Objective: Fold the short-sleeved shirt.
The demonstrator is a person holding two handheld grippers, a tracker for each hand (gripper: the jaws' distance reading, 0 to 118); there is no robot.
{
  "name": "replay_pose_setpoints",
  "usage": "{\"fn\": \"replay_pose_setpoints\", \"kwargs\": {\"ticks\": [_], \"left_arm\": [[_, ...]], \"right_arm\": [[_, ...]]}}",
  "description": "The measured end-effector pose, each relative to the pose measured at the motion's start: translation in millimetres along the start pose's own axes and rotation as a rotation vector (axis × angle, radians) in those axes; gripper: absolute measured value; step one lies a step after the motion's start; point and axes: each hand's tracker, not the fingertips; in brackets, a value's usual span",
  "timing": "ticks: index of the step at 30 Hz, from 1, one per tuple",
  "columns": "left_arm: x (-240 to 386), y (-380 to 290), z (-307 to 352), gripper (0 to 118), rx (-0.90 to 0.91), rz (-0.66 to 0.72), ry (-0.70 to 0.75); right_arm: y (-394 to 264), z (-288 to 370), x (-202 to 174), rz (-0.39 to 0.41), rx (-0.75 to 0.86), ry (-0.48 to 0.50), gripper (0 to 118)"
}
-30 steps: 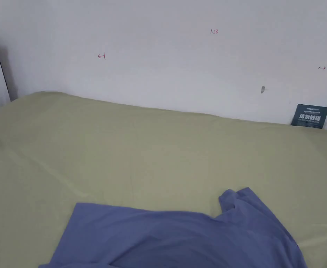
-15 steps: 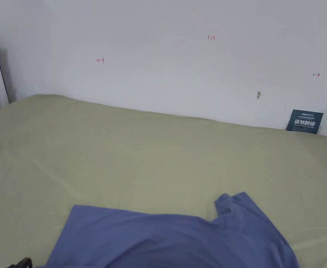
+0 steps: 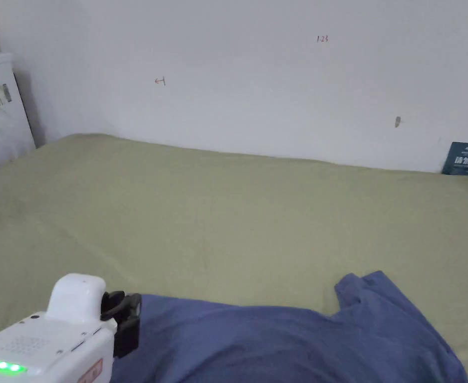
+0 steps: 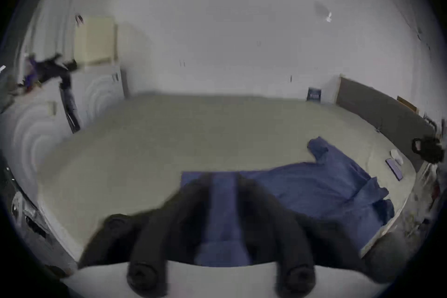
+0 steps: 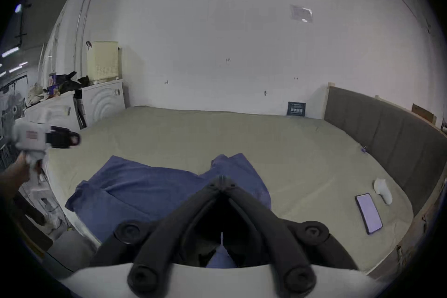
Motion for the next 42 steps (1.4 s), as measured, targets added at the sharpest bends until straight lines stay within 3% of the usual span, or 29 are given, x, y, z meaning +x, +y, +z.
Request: {"fn": "replay_pose_setpoints", "kwargs": {"ticks": [1,2,4,7,11,13,15,16,17,19,20,21,22,23,27,31,32,33,34,36,38,39,42], "left_arm": [[-8,6,-26,91,-0.091,0.019,-0.007],[-14,15,-57,99,-0.261,0.036,0.024],[-26,24,-108,99,-0.465,0.056,0.073],[-32,23,-162,99,-0.452,-0.05,0.086],[-41,10,-208,98,-0.573,0.067,0.126],[-39,0,-216,97,-0.633,0.053,0.212],[-34,-5,-204,95,-0.526,0.066,0.194],[-33,-5,-201,88,-0.532,0.058,0.18],[-30,-5,-199,75,-0.525,0.039,0.166],[-31,-2,-192,44,-0.503,0.018,0.143],[-31,0,-189,11,-0.493,0.012,0.138],[-33,-1,-191,4,-0.48,0.037,0.067],[-33,-1,-193,4,-0.485,0.045,0.092],[-34,-1,-194,4,-0.492,0.038,0.104],[-35,-5,-198,4,-0.503,0.03,0.092],[-37,-4,-198,4,-0.516,0.039,0.074],[-38,-4,-197,4,-0.517,0.035,0.066],[-41,-4,-196,4,-0.516,0.04,0.056],[-36,-2,-191,4,-0.516,0.051,0.047],[-39,-3,-187,4,-0.512,0.081,0.024],[-42,0,-183,4,-0.502,0.1,0.006],[-44,1,-176,4,-0.487,0.124,-0.005],[-46,11,-143,4,-0.411,0.165,-0.08]], "right_arm": [[0,-3,2,-0.005,-0.008,0.002,0],[-1,-6,4,-0.009,-0.017,0.004,0],[-1,-10,8,-0.017,-0.032,0.002,0],[-3,-18,16,-0.023,-0.074,-0.006,0],[-6,-33,31,-0.049,-0.129,-0.011,0],[-4,-48,41,-0.072,-0.153,-0.003,0],[3,-74,54,-0.088,-0.215,-0.014,0],[7,-90,62,-0.092,-0.257,0.014,0],[13,-113,72,-0.106,-0.316,0.032,1],[23,-166,87,-0.149,-0.522,0.033,17],[26,-197,93,-0.151,-0.643,0.034,44],[25,-228,96,-0.097,-0.73,0.074,69],[23,-252,99,-0.065,-0.753,0.08,87],[21,-279,102,-0.047,-0.792,0.065,92],[9,-351,110,-0.074,-1.007,-0.009,90],[-13,-391,122,-0.042,-1.074,-0.068,88],[-12,-388,120,-0.049,-1.07,-0.05,79],[-7,-383,119,-0.034,-1.055,-0.063,54],[-2,-379,117,-0.036,-1.037,-0.069,3],[6,-368,113,-0.052,-0.955,-0.042,0],[8,-351,107,-0.124,-0.876,-0.025,0],[27,-328,96,-0.07,-0.85,0.021,0],[55,-281,78,0.007,-0.757,0.031,0]]}}
